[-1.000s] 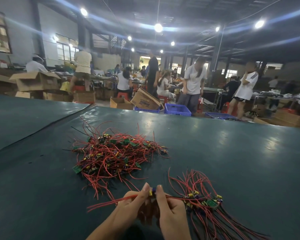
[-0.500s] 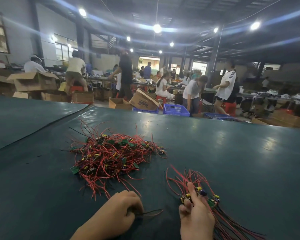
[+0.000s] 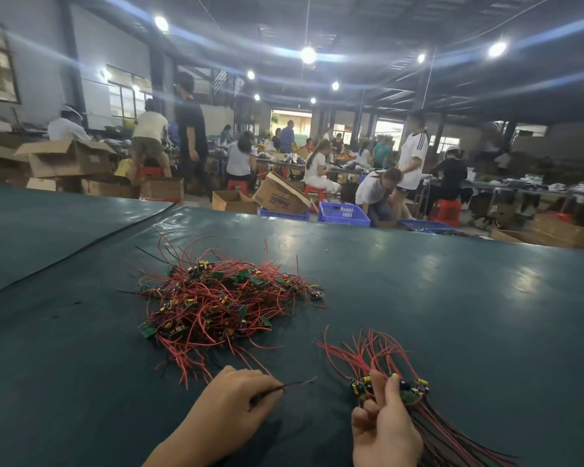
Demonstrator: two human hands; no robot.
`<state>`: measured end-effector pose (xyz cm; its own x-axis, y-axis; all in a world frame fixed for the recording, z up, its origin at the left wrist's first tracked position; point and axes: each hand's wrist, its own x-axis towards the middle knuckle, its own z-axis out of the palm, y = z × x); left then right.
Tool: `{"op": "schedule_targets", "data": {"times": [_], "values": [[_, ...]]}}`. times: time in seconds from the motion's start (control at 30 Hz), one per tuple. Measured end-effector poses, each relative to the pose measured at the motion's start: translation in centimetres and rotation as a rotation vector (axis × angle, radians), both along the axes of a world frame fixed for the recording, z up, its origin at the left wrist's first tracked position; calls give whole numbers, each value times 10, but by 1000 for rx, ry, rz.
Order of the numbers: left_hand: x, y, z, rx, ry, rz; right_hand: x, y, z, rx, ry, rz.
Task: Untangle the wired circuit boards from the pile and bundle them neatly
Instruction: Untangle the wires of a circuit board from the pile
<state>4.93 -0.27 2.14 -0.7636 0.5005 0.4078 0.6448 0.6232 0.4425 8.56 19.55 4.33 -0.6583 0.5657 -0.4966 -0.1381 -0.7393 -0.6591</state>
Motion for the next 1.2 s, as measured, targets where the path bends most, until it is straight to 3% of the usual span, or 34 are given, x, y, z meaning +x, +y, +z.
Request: {"op": "schedule_targets", "data": {"times": [0.23,0.5,0.7,0.77,0.9,1.07,1.2], "values": [[9,7,7,221,156,49,2,-6,1,111,-21,115],[16,15,6,284,88,-41,11,-46,2,660,40,474],[12,16,10,325,83,-119,17,-58,-4,880,225,428],[12,13,9,317,80,-99,16,-56,-5,902,245,408],[7,7,-4,78,103,-27,16,-54,-3,831,309,366],[6,6,-2,86,162,65,17,-47,0,726,354,300],[5,2,1,120,273,124,17,-49,-2,843,298,389]]}}
